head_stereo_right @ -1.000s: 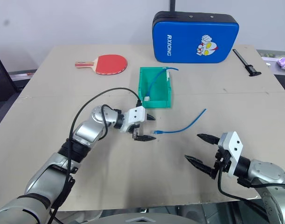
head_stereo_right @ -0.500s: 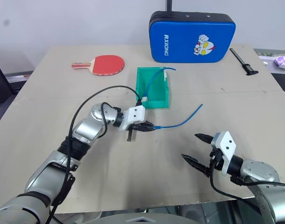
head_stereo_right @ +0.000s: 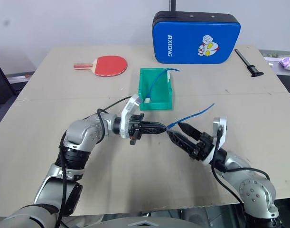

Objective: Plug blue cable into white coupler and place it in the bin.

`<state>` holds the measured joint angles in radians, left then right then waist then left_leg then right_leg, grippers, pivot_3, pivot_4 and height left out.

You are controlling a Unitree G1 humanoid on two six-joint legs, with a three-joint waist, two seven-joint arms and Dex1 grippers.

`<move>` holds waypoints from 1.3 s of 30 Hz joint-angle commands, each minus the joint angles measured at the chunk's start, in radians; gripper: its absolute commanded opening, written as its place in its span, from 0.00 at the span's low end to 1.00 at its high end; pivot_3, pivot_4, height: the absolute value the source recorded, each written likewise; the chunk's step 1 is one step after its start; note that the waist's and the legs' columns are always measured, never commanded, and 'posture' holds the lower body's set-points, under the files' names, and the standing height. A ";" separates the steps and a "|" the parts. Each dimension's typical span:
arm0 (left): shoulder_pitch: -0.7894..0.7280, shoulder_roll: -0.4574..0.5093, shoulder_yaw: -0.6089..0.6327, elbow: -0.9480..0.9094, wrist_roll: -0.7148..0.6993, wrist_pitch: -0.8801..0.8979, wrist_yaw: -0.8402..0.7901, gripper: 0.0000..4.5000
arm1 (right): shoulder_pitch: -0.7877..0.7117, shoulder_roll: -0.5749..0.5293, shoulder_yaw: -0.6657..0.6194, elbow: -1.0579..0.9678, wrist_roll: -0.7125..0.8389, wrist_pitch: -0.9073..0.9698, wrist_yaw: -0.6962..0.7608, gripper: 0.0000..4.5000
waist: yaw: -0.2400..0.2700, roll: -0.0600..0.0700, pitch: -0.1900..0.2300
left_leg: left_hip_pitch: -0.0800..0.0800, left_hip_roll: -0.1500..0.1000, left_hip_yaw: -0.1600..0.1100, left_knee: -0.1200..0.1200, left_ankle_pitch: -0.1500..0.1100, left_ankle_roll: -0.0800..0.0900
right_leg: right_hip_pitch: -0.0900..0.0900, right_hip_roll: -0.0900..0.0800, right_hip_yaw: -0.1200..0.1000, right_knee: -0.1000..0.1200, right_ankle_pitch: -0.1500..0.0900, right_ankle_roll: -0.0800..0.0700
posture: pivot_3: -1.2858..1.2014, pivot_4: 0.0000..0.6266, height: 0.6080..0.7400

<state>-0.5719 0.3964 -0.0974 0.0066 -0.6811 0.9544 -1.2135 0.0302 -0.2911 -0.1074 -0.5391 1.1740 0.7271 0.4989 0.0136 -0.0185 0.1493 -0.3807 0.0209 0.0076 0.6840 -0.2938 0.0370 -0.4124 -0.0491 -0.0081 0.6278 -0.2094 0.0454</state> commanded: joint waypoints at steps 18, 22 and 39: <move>-0.017 -0.027 0.055 -0.051 -0.153 0.097 0.076 0.00 | -0.062 0.027 0.023 0.000 0.063 -0.019 -0.042 0.06 | -0.002 0.000 0.000 | 0.000 -0.003 0.001 0.000 0.000 0.000 | 0.000 0.000 0.001 -0.001 0.000 0.000 | 0.52 0.24 0.91; -0.019 -0.032 0.059 -0.047 -0.159 0.094 0.084 0.00 | -0.067 0.021 0.026 0.007 0.067 -0.018 -0.039 0.01 | -0.002 0.000 0.000 | 0.000 -0.003 0.001 0.000 0.000 0.000 | 0.000 0.000 0.001 -0.001 0.000 0.000 | 0.52 0.24 0.91; 0.102 0.057 0.072 -0.360 -0.141 -0.012 0.175 0.74 | -0.093 -0.070 -0.090 0.111 0.088 -0.036 0.011 0.00 | 0.000 0.001 0.000 | 0.000 -0.001 0.002 -0.002 0.000 0.000 | -0.001 -0.001 0.002 -0.001 0.000 0.000 | 0.52 0.24 0.91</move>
<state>-0.4703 0.4552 -0.0416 -0.2734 -0.8152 0.9687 -1.0656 -0.0558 -0.3518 -0.1667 -0.4260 1.2607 0.7111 0.4811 0.0133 -0.0180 0.1496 -0.3805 0.0204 0.0097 0.6823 -0.2938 0.0369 -0.4128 -0.0498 -0.0058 0.6262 -0.2095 0.0451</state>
